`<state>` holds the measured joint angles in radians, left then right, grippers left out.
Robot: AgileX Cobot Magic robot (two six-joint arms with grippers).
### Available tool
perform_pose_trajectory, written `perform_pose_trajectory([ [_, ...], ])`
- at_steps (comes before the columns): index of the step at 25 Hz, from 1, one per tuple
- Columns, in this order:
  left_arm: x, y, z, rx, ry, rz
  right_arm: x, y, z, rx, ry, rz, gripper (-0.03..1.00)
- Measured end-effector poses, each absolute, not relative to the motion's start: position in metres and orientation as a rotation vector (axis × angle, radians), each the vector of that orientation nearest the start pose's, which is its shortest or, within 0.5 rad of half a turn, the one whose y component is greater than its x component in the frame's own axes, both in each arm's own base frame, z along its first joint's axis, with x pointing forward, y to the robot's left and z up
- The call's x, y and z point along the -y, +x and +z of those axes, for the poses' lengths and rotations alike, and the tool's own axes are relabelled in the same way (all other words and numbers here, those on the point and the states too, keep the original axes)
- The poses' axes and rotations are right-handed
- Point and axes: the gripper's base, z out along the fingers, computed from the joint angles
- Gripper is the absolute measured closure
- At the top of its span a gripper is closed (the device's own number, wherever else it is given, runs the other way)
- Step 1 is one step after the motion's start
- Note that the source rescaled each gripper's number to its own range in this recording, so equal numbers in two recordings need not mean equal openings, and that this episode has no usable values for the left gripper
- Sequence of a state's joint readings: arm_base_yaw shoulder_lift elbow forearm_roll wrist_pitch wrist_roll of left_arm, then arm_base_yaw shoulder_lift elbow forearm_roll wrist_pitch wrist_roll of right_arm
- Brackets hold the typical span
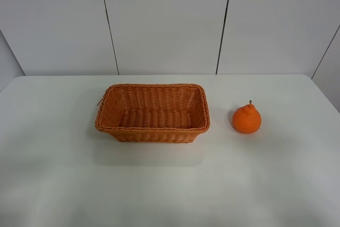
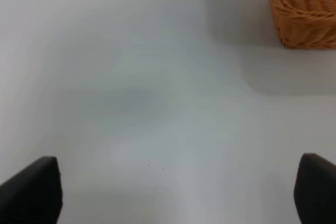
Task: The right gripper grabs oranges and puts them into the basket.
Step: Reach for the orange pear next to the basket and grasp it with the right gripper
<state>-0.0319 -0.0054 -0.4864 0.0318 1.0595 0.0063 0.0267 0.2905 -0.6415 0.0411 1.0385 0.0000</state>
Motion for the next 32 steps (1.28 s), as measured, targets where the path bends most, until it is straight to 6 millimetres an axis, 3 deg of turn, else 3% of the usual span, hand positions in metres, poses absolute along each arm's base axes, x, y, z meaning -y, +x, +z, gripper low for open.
perform_pose_trajectory([
  [5,-0.003,-0.004,0.274,-2.051,0.038,0.022,-0.006,0.102,0.344,-2.363,-0.024,0.066,-0.03],
  [9,-0.003,-0.004,0.274,-2.051,0.038,0.022,-0.008,0.167,0.346,-2.513,-0.021,0.065,-0.03],
  [15,-0.003,-0.004,0.274,-2.051,0.038,0.022,-0.011,0.275,0.31,-2.764,-0.016,0.067,-0.03],
  [21,-0.003,-0.004,0.274,-2.051,0.038,0.022,-0.017,0.362,0.261,-2.937,-0.065,0.108,-0.03],
  [26,-0.003,-0.004,0.274,-2.051,0.038,0.022,-0.036,0.398,0.236,-3.001,-0.158,0.097,-0.03],
  [32,-0.003,-0.004,0.274,-2.051,0.038,0.022,-0.062,0.408,0.213,-3.027,-0.282,0.055,-0.03],
])
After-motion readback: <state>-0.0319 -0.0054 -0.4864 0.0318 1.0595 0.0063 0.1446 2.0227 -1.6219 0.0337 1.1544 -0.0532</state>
